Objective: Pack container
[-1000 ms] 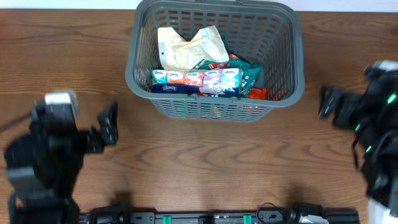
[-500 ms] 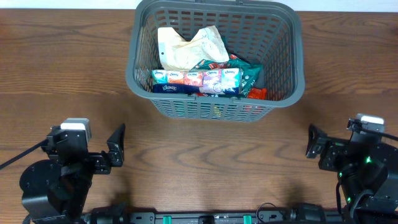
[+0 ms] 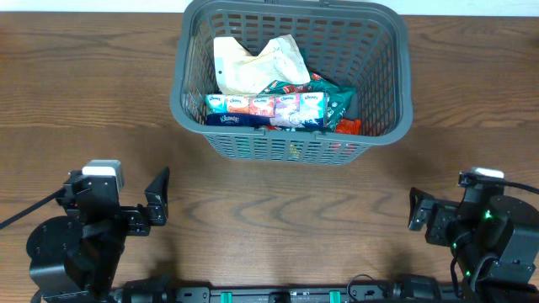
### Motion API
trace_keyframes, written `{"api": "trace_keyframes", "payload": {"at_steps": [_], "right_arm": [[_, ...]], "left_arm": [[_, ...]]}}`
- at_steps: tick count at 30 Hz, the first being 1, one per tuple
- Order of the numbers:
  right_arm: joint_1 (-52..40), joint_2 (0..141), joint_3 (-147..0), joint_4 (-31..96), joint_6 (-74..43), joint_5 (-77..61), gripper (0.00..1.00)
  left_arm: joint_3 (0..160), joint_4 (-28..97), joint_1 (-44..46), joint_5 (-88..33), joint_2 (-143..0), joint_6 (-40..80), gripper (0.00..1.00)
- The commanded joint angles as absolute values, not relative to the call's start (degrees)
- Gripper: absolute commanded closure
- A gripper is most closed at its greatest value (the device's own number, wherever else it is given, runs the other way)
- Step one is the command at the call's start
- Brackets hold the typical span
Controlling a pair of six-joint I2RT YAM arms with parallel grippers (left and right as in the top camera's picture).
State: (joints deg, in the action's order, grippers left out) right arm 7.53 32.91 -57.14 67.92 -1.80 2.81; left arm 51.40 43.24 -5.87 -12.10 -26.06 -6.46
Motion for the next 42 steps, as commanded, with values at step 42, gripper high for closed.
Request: {"api": "trace_keyframes", "payload": {"at_steps": [42], "right_arm": [[-3.8,0.3,-5.8,0.8,3.7,2.7,0.01]], "left_arm": [[51.3,43.2,-5.7,-13.0,-25.7,-7.5,0.01]]}}
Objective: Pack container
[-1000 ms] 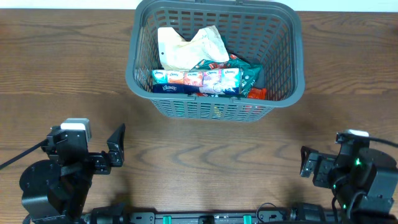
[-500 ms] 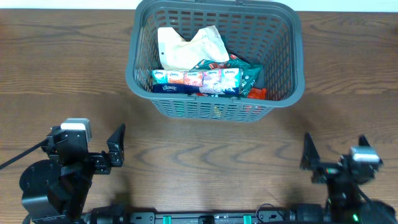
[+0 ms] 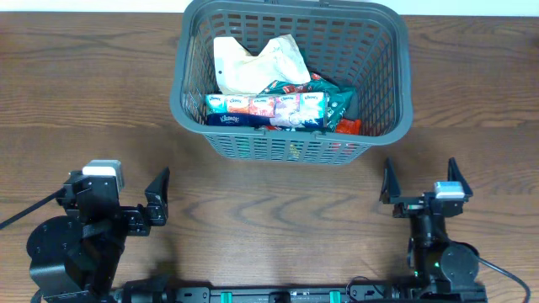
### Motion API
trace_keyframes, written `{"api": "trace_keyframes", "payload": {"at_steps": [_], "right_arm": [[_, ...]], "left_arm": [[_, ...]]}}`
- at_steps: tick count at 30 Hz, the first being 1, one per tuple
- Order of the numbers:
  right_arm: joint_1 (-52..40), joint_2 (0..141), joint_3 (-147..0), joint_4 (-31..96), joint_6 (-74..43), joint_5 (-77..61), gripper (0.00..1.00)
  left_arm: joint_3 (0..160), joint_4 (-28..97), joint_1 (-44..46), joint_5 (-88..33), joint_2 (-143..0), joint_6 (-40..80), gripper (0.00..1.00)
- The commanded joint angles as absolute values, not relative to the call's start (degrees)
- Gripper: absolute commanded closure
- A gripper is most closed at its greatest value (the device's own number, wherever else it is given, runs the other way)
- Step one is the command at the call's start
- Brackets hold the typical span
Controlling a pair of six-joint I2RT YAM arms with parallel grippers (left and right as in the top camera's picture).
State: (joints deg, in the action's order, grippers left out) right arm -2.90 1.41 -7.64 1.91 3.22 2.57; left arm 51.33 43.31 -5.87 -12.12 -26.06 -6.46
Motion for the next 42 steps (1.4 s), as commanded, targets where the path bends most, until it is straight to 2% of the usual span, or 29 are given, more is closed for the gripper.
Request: {"api": "trace_keyframes", "payload": {"at_steps": [1,6,14,42], "right_arm": [[-3.9,0.3,-5.1,0.7,3.7,2.4,0.01],[-3.8,0.3,-3.7,2.2,3.9,1.5,0.01],[-3.7,0.3,-3.6,12.2,2.1,3.0,0.01],[-3.0,0.3,-3.6,12.0,2.2,4.3,0.01]], "left_arm": [[51.3,43.2,-5.7,-13.1,-25.7,-7.5,0.01],[51.3,43.2,-5.7,-13.0,-25.7,-7.5,0.01],[51.3,43.2,-5.7,-13.0,-25.7,-7.5,0.01],[51.3,43.2,-5.7,-13.0,-25.7,-7.5,0.01]]}}
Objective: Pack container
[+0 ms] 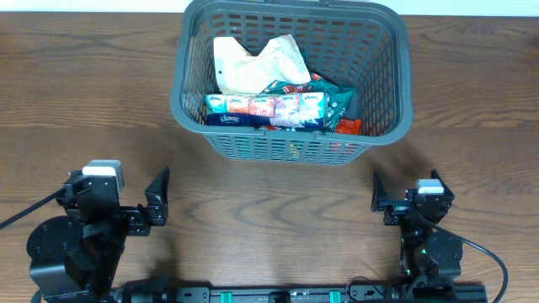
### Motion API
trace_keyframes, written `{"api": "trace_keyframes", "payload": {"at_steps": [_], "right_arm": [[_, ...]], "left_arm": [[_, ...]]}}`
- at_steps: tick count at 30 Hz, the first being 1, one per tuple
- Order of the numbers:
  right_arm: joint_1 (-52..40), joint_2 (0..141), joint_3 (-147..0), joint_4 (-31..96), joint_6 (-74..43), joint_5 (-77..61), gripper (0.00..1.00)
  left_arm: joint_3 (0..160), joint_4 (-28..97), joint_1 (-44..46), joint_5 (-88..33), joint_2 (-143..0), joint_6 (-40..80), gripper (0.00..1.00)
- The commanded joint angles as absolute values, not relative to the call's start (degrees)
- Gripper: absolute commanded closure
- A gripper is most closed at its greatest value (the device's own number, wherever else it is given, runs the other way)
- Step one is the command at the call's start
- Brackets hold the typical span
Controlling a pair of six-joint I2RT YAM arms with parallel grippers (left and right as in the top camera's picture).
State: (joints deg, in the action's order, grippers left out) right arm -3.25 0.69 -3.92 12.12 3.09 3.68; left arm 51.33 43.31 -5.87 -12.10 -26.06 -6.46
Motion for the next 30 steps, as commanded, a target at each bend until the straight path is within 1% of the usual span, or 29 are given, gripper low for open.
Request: {"api": "trace_keyframes", "payload": {"at_steps": [1,13,18,23,30], "right_arm": [[-3.0,0.3,-3.6,12.0,2.2,4.3,0.01],[-3.0,0.3,-3.6,12.0,2.2,4.3,0.01],[-3.0,0.3,-3.6,12.0,2.2,4.3,0.01],[-3.0,0.3,-3.6,12.0,2.2,4.3,0.01],[-3.0,0.3,-3.6,12.0,2.2,4.3,0.01]], "left_arm": [[51.3,43.2,-5.7,-13.1,-25.7,-7.5,0.01],[51.2,44.8,-5.3,-12.4,-25.0,-8.3,0.01],[48.2,46.4,0.7,-14.2,-19.5,-10.0,0.01],[38.5,39.1,5.6,-14.2,-12.1,-20.3,0.01],[24.5,28.9,7.6,-14.6,-3.7,-23.0,0.01]]}}
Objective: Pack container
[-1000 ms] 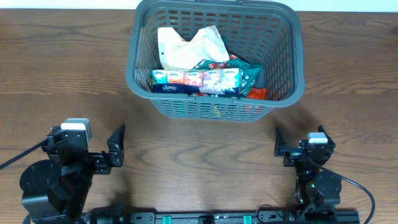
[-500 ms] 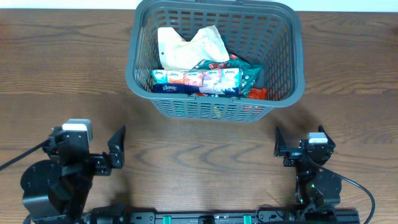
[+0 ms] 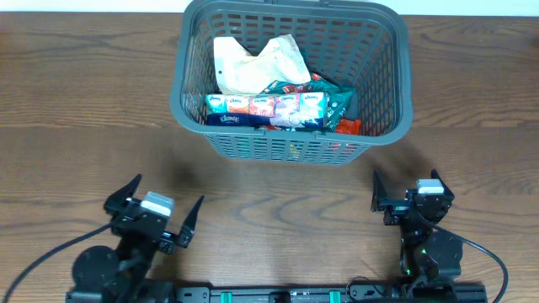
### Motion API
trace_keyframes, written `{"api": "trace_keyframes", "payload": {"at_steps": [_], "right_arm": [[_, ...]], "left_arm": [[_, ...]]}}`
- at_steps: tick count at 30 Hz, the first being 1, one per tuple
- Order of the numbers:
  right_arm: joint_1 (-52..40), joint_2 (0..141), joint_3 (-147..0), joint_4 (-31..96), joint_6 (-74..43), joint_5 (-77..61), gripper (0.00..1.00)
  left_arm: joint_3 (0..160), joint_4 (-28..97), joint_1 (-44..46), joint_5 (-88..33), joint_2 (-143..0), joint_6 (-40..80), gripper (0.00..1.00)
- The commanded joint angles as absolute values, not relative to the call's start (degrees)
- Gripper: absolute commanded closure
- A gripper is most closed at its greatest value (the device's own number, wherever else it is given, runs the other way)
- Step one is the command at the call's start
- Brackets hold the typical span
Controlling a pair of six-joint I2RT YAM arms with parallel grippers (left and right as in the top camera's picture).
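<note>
A grey plastic basket (image 3: 181, 94) stands at the back middle of the wooden table. Inside it lie a white paper bag (image 3: 253, 63), a row of tissue packs (image 3: 265, 107), a green packet (image 3: 335, 97) and an orange packet (image 3: 347, 126). My left gripper (image 3: 160, 202) is open and holds nothing, low at the front left, its fingers pointing towards the basket. At the front right my right gripper (image 3: 407, 187) is also open and holds nothing. Both are well short of the basket.
The brown wooden table (image 3: 76, 93) stretches to either side of the basket. A dark rail (image 3: 278, 295) runs along the front edge between the two arm bases. A black cable (image 3: 42, 257) trails from the left arm.
My left arm has moved right from the far front left corner and turned, so its open fingers now face the basket. The right arm and the basket's contents are unchanged.
At first both arms sat at the far front corners, turned sideways. Then the right arm stood further in, open fingers facing the basket, and shifted slightly left after that. Now the left arm has come inward and faces the basket too. The packed basket stayed as it was.
</note>
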State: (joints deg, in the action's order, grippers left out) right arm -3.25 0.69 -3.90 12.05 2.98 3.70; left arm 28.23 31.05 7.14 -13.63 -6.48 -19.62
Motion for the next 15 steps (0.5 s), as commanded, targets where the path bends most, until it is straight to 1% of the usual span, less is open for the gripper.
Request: {"api": "trace_keyframes", "payload": {"at_steps": [1,4,15], "right_arm": [[-3.0,0.3,-3.6,12.0,2.2,4.3,0.01],[-3.0,0.3,-3.6,12.0,2.2,4.3,0.01],[-3.0,0.3,-3.6,12.0,2.2,4.3,0.01]], "left_arm": [[23.1,27.9,7.6,-14.6,-3.0,-23.9,0.01],[19.9,26.4,7.5,-14.3,-1.3,-25.9,0.01],[12.2,22.2,7.5,-12.4,-0.1,-25.5,0.01]]}}
